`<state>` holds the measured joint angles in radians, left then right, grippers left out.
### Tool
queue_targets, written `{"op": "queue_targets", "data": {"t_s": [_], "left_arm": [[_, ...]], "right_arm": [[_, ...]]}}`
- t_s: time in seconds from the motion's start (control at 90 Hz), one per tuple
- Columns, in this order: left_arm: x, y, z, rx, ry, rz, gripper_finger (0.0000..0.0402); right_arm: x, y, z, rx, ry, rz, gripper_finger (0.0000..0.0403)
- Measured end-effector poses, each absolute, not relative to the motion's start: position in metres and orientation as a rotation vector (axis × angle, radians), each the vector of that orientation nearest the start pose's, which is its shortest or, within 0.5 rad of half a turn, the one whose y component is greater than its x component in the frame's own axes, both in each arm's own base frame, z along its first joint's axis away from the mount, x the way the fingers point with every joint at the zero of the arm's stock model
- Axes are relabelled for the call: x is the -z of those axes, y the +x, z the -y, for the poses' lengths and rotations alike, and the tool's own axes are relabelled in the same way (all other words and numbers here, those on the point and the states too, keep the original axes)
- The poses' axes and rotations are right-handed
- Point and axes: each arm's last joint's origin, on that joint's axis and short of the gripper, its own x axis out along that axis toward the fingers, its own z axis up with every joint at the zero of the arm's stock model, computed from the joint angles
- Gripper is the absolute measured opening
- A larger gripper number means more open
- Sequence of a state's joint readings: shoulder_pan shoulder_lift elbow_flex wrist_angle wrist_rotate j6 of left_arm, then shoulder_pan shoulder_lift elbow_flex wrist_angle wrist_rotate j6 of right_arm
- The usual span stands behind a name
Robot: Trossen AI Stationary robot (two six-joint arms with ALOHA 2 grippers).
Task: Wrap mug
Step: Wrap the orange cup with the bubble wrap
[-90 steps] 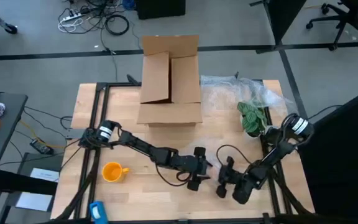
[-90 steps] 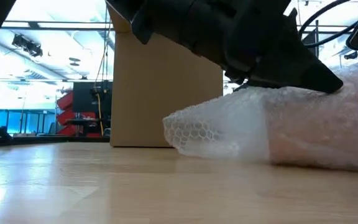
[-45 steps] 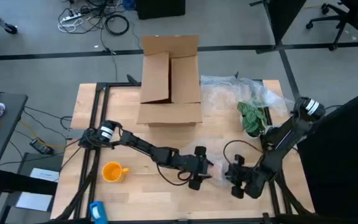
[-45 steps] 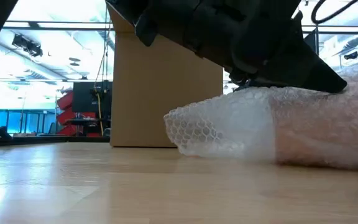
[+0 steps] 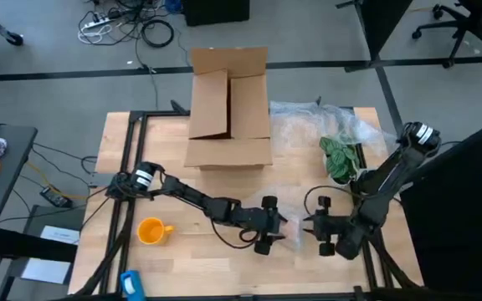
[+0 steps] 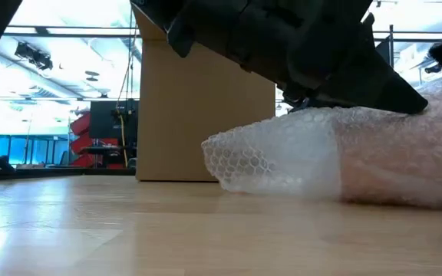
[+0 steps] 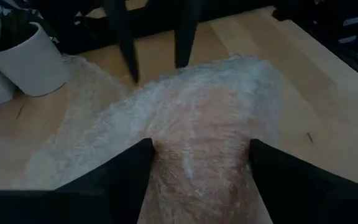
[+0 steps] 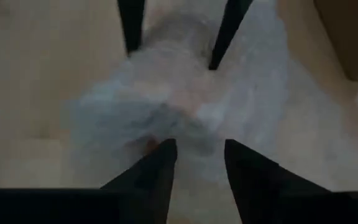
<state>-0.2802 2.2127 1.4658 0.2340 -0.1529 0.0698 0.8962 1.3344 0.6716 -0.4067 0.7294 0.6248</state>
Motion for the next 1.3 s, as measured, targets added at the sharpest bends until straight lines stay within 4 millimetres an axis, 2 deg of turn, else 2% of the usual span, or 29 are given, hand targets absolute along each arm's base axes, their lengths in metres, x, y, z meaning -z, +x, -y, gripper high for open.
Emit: {"op": "queue_targets", "data": {"t_s": [0.167, 0.311, 0.444, 0.589, 0.644, 0.8, 1.011, 1.133, 1.3], "left_arm": [[-0.145, 0.465, 0.129, 0.139, 0.163, -0.503, 0.0248], [-0.145, 0.464, 0.129, 0.138, 0.14, -0.51, 0.0248], [-0.154, 0.463, 0.129, 0.146, 0.141, -0.495, 0.0248], [-0.165, 0.461, 0.124, 0.164, 0.168, -0.497, 0.0248], [-0.172, 0.459, 0.122, 0.167, 0.179, -0.494, 0.0248], [-0.197, 0.447, 0.115, 0.151, 0.236, -0.545, 0.0248], [-0.251, 0.415, 0.107, 0.058, 0.282, -0.6, 0.0248], [-0.265, 0.399, 0.12, 0.041, 0.308, -0.623, 0.0248], [-0.262, 0.389, 0.154, 0.107, 0.304, -0.614, 0.0248]], "right_arm": [[-0.16, 0.185, -0.174, 0.075, -0.331, -0.684, 0.0147], [-0.141, 0.2, -0.178, 0.128, -0.338, -0.664, 0.0145], [-0.129, 0.202, -0.179, 0.19, -0.261, -0.668, 0.0103], [-0.127, 0.201, -0.179, 0.22, -0.19, -0.665, 0.0025], [-0.127, 0.201, -0.179, 0.23, -0.164, -0.662, 0.0015], [-0.127, 0.204, -0.178, 0.285, 0.041, -0.646, 0.0013], [-0.132, 0.206, -0.18, 0.314, 0.385, -0.653, 0.0006], [-0.134, 0.208, -0.178, 0.36, 0.578, -0.648, 0.0006], [-0.131, 0.209, -0.175, 0.431, 0.758, -0.641, 0.0006]]}}
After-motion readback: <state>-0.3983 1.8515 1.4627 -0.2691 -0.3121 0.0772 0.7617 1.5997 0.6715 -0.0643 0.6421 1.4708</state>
